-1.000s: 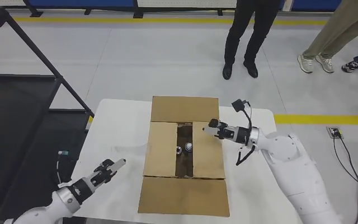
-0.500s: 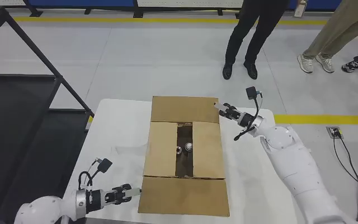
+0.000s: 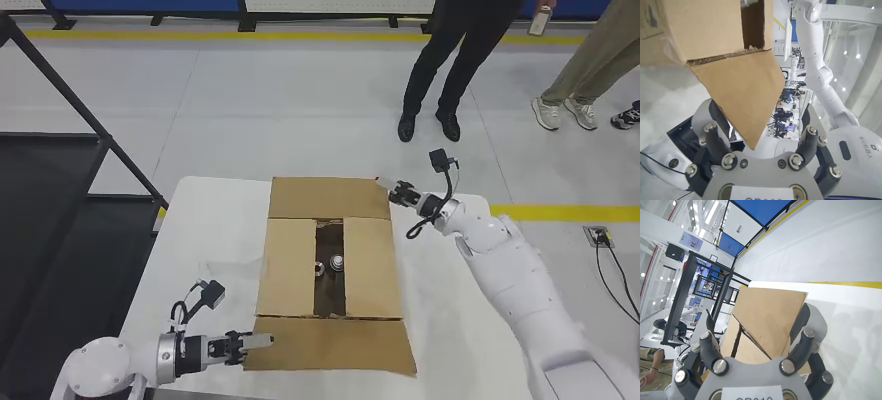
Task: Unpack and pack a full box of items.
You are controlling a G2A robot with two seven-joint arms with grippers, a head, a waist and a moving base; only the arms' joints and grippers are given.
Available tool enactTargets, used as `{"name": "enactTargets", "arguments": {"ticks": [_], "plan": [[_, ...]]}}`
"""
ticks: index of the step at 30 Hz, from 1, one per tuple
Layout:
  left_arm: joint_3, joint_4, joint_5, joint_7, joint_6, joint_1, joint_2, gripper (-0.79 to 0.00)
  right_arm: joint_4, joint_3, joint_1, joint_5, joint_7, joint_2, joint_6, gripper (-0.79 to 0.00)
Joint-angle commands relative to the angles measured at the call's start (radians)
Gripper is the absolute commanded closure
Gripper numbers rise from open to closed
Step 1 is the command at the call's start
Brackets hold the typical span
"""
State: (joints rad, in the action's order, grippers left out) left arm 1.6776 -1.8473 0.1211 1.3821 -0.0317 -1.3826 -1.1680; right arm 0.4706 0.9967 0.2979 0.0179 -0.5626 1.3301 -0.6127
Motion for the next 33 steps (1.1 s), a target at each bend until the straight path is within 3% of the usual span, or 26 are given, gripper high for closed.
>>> {"name": "enactTargets", "arguments": {"ticks": [1, 5, 9, 21, 28, 33], "plan": [[0.003, -0.008, 0.013, -0.012, -0.006, -0.002, 0.004, -0.785, -0.031, -0.002, -0.01, -0.01, 0.008, 0.008, -0.015, -0.785], [0.002, -0.02, 0.028, -0.031, -0.011, -0.005, 0.009, -0.785, -0.076, -0.005, -0.027, -0.021, 0.003, 0.018, -0.002, -0.785], [0.0, -0.034, 0.042, -0.088, -0.024, -0.009, 0.013, -0.785, -0.105, 0.001, -0.042, -0.076, -0.084, 0.03, -0.003, -0.785], [-0.018, -0.113, 0.031, -0.394, -0.118, -0.029, 0.014, -0.785, -0.16, 0.089, -0.07, -0.329, -0.423, 0.019, -0.215, -0.785], [-0.058, -0.161, -0.053, -0.6, -0.111, -0.038, 0.011, -0.785, -0.018, 0.095, -0.051, -0.349, -0.471, -0.02, -0.174, -0.785], [-0.101, -0.17, -0.112, -0.693, -0.07, -0.048, 0.008, -0.785, 0.089, 0.084, -0.055, -0.341, -0.606, -0.056, -0.038, -0.785]]}}
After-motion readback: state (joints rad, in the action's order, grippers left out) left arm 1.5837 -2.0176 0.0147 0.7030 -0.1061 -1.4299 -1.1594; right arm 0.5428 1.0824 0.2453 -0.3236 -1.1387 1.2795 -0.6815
